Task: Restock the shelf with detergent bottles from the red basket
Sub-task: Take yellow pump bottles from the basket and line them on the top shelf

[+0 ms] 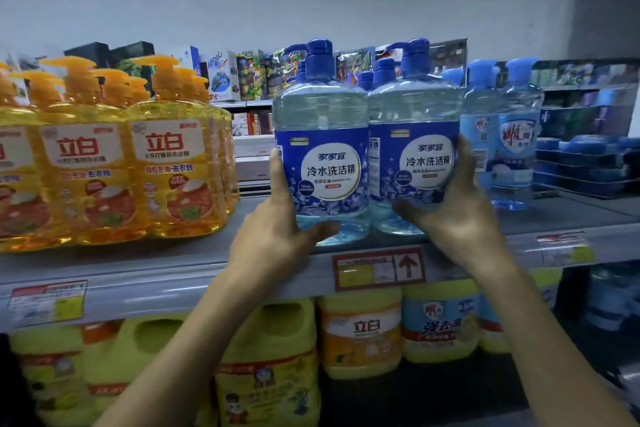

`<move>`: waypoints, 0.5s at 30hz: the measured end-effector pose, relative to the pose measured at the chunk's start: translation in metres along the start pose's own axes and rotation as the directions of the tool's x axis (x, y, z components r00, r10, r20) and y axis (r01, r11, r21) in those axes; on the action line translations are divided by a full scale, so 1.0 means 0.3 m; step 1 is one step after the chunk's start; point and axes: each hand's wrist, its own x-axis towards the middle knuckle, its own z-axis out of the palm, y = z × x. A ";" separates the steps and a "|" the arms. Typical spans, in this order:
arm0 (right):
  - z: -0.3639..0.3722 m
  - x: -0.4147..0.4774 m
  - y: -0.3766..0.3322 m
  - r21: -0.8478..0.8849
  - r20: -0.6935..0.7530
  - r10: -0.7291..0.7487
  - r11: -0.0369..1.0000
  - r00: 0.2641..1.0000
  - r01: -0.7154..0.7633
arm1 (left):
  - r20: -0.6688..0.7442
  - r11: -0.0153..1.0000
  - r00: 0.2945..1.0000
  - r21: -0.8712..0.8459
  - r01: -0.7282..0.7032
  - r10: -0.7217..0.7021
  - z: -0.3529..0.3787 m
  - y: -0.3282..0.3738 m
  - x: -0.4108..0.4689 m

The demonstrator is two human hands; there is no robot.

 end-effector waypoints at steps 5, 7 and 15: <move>-0.006 -0.002 0.008 -0.021 0.000 -0.004 1.000 1.000 0.004 | 0.060 1.000 0.998 -0.016 0.010 -0.009 0.003 -0.022 0.003; -0.005 -0.018 -0.009 -0.021 -0.015 -0.009 1.000 1.000 0.008 | 0.029 1.000 1.000 -0.012 -0.001 0.001 -0.007 0.004 -0.013; 0.189 -0.504 -0.035 0.201 -0.451 -0.031 0.970 0.892 0.135 | -0.587 0.997 0.809 0.048 0.066 -0.026 -0.045 -0.221 -0.581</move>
